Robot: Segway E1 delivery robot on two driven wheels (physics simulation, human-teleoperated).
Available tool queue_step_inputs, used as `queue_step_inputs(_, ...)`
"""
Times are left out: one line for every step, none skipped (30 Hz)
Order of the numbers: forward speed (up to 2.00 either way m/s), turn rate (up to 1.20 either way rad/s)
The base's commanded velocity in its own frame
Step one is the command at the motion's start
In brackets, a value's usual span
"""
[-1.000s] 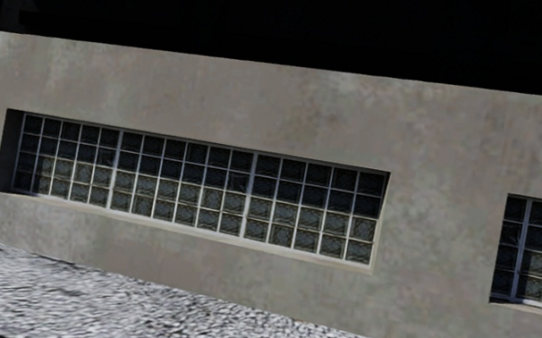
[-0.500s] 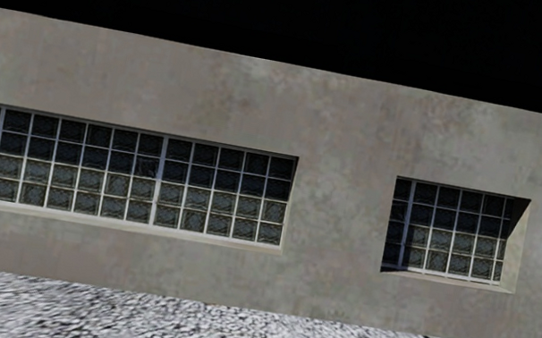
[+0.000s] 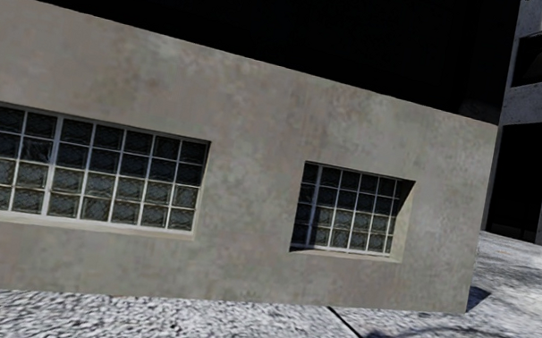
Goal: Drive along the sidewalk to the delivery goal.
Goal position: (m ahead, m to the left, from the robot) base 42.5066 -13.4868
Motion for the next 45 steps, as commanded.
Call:
queue_step_inputs(0.00, -0.59)
queue_step_inputs(0.00, -0.59)
queue_step_inputs(0.00, -0.59)
queue_step_inputs(0.00, -0.59)
queue_step_inputs(0.00, -0.59)
queue_step_inputs(0.00, -0.59)
queue_step_inputs(0.00, -0.59)
queue_step_inputs(0.00, -0.59)
queue_step_inputs(0.00, -0.59)
queue_step_inputs(0.00, -0.59)
queue_step_inputs(0.00, -0.59)
queue_step_inputs(0.00, -0.59)
queue_step_inputs(0.14, -0.59)
queue_step_inputs(0.14, -0.59)
queue_step_inputs(0.84, -0.59)
queue_step_inputs(0.84, -0.59)
queue_step_inputs(1.05, -0.59)
queue_step_inputs(1.13, -0.59)
queue_step_inputs(1.21, -0.59)
queue_step_inputs(1.29, -0.59)
queue_step_inputs(1.34, -0.59)
queue_step_inputs(1.35, -0.59)
queue_step_inputs(1.35, -0.59)
queue_step_inputs(1.35, -0.59)
queue_step_inputs(1.35, -0.59)
queue_step_inputs(1.35, -0.59)
queue_step_inputs(1.35, -0.59)
queue_step_inputs(1.35, -0.59)
queue_step_inputs(1.37, -0.59)
queue_step_inputs(1.43, -0.59)
queue_step_inputs(1.55, -0.59)
queue_step_inputs(1.57, -0.59)
queue_step_inputs(1.61, -0.59)
queue_step_inputs(1.63, -0.59)
queue_step_inputs(1.63, -0.59)
queue_step_inputs(1.63, -0.59)
queue_step_inputs(1.64, -0.59)
queue_step_inputs(1.65, -0.59)
queue_step_inputs(1.65, -0.59)
queue_step_inputs(1.71, -0.59)
queue_step_inputs(1.78, -0.59)
queue_step_inputs(1.87, -0.59)
queue_step_inputs(1.90, -0.59)
queue_step_inputs(1.91, -0.59)
queue_step_inputs(1.91, -0.59)
